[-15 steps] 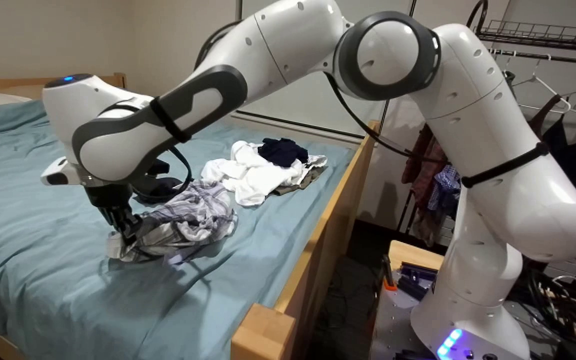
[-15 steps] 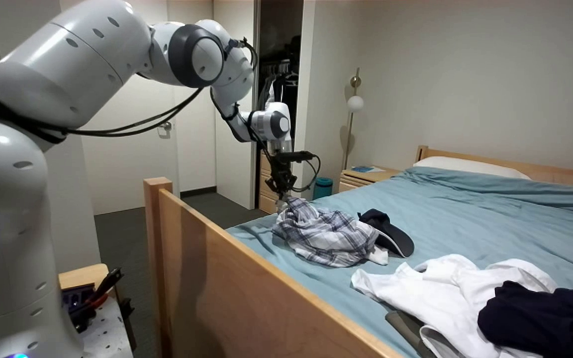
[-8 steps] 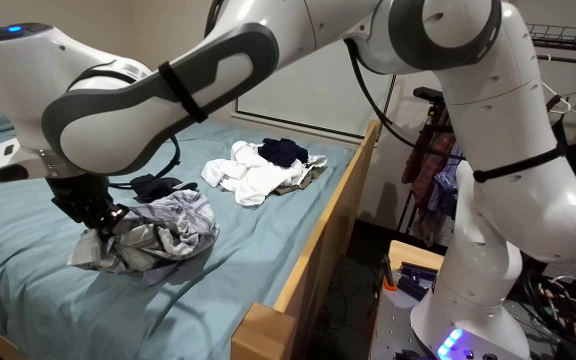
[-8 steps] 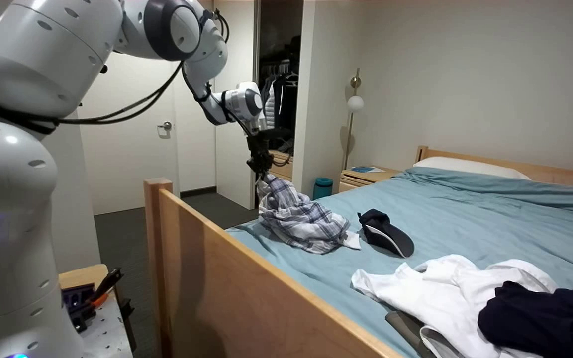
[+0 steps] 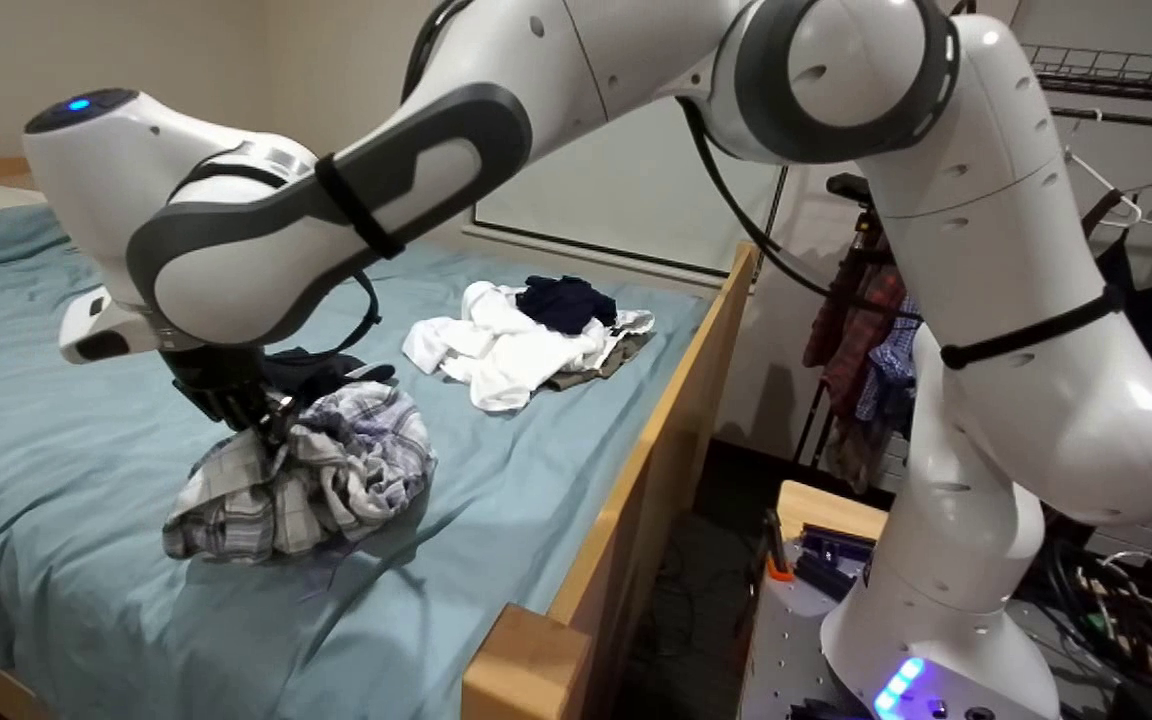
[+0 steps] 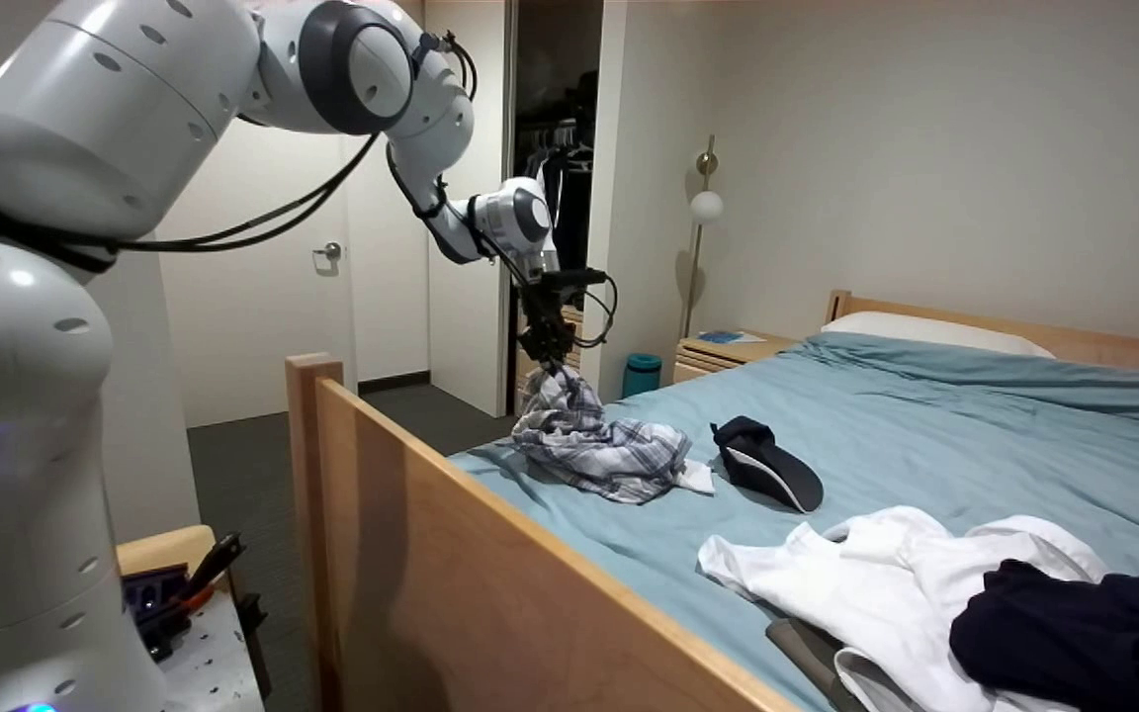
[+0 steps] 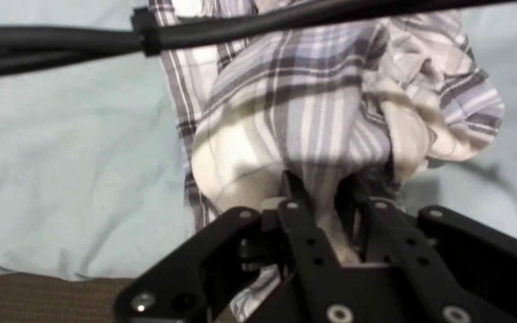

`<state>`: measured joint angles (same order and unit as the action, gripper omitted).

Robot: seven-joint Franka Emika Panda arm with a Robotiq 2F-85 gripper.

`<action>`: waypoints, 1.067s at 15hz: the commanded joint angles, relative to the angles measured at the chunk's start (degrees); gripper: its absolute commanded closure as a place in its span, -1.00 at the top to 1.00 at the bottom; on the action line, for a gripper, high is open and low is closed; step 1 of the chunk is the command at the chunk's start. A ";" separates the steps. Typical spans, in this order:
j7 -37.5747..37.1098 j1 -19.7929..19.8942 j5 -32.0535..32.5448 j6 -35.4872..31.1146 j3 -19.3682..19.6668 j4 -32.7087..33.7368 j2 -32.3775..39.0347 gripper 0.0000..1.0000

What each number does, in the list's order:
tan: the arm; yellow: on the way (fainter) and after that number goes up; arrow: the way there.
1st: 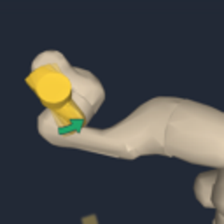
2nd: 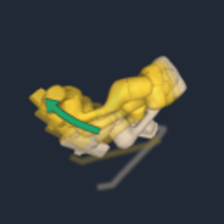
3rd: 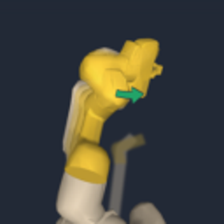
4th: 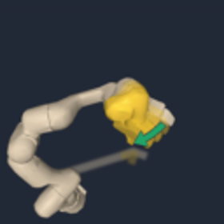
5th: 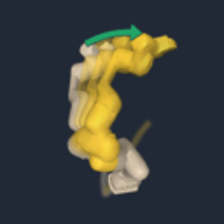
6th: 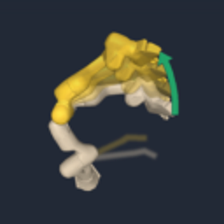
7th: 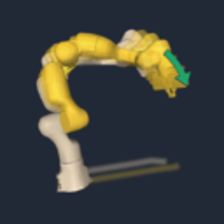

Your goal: Move the checkered shirt to the left side of the bed

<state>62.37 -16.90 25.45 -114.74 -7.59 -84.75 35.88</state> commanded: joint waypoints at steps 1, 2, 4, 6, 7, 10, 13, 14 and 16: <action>-1.14 1.09 -0.33 3.59 0.45 3.40 1.48 0.14; -1.76 1.25 -0.52 4.12 0.75 3.78 1.55 0.26; -2.76 1.81 -0.92 4.83 1.04 4.16 1.43 0.52; -5.58 2.55 -1.54 4.77 1.55 3.70 0.85 0.79; -8.91 3.14 -2.17 4.48 2.12 3.08 0.40 0.93; -13.65 6.20 -3.96 3.37 2.84 0.97 -0.84 1.00; -16.65 10.63 -6.80 2.35 3.64 -2.46 -3.14 1.00; -17.31 12.13 -8.05 2.15 3.84 -3.45 -3.84 1.00; -18.23 15.53 -10.72 1.97 4.47 -6.17 -5.97 1.00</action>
<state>46.56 -5.70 18.34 -111.45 -3.08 -84.62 34.98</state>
